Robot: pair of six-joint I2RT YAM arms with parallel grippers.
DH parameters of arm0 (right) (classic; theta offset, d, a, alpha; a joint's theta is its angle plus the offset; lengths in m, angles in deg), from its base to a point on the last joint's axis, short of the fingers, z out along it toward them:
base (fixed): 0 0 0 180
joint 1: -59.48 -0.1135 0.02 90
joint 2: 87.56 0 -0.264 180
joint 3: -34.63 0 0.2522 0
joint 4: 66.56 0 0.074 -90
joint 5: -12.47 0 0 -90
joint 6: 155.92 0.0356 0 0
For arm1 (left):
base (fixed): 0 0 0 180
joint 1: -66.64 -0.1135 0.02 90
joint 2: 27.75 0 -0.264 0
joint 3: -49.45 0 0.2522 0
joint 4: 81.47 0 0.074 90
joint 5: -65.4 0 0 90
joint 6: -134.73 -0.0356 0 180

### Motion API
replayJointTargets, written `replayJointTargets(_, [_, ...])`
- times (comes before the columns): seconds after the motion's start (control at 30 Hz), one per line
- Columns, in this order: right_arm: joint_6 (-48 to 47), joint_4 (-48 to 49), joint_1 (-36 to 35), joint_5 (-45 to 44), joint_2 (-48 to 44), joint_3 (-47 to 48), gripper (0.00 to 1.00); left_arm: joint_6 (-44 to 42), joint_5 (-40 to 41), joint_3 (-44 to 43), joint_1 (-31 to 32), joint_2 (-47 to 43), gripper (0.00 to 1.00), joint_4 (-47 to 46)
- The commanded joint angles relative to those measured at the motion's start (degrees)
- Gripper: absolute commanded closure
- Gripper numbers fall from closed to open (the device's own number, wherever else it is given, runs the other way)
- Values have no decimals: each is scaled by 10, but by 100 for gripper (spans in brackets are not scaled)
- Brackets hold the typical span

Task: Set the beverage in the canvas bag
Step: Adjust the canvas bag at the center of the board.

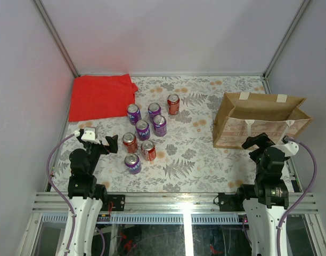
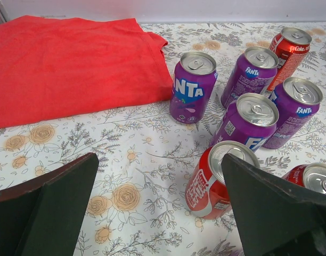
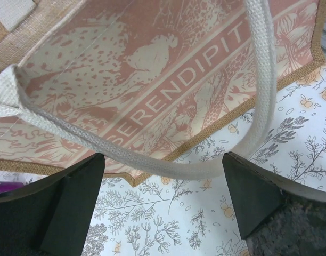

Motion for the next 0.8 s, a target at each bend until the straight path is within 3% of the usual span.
replayJointTargets(0.0, [-3, -5, 2, 15, -17, 33, 1, 5, 2, -4, 3, -2, 0, -11])
replayJointTargets(0.17, [-74, 24, 2, 170, -33, 31, 1, 5, 0, -3, 3, -3, 0, -12])
replayJointTargets(0.3, [-77, 5, 2, 218, 1, 37, 1, 4, -3, -3, 3, -3, 0, -12])
replayJointTargets(0.57, [-60, -35, 2, 161, 58, 194, 1, 3, -5, -9, 3, -2, 0, -4])
replayJointTargets(0.77, [-96, -256, 2, 144, 272, 405, 1, -5, -12, -9, 3, -2, 0, -3])
